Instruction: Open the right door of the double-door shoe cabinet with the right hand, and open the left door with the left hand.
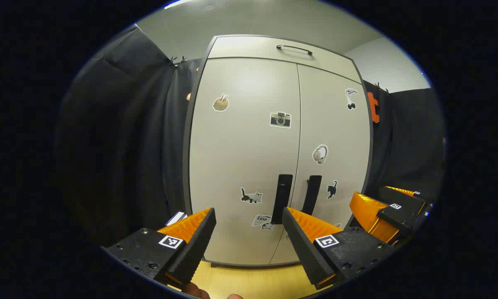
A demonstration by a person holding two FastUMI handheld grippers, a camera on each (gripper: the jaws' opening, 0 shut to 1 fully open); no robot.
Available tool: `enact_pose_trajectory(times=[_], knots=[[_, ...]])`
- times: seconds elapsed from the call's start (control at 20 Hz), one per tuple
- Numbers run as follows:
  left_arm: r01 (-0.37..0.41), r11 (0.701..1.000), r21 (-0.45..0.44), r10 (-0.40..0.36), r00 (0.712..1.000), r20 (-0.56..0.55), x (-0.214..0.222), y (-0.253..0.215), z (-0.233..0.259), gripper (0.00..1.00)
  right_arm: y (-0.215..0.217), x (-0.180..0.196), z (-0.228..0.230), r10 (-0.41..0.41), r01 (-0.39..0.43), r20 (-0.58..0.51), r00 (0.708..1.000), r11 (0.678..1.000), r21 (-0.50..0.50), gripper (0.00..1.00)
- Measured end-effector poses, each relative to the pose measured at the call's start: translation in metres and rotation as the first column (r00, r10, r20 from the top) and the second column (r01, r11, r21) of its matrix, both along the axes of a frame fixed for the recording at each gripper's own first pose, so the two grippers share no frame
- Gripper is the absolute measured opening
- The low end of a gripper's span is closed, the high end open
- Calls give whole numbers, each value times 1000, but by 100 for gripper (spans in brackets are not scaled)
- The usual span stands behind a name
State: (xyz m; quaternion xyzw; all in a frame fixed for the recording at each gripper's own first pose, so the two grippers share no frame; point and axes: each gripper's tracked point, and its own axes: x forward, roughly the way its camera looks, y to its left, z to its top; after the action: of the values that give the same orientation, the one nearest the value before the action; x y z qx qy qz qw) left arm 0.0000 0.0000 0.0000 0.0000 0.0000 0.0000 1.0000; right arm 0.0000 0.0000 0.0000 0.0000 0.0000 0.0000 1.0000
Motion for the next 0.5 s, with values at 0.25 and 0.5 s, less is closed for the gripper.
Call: enact_pose_trajectory(times=[0.25, 0.5], knots=[[-2, 1000, 9, 2, 1000, 5, 0, 2, 2, 100, 4, 4, -1, 1, -1, 6, 1000, 1000, -1, 96], [-9, 1000, 11, 9, 1000, 6, 3, 5, 3, 100, 6, 7, -4, 9, -9, -4, 1000, 1000, 5, 97]])
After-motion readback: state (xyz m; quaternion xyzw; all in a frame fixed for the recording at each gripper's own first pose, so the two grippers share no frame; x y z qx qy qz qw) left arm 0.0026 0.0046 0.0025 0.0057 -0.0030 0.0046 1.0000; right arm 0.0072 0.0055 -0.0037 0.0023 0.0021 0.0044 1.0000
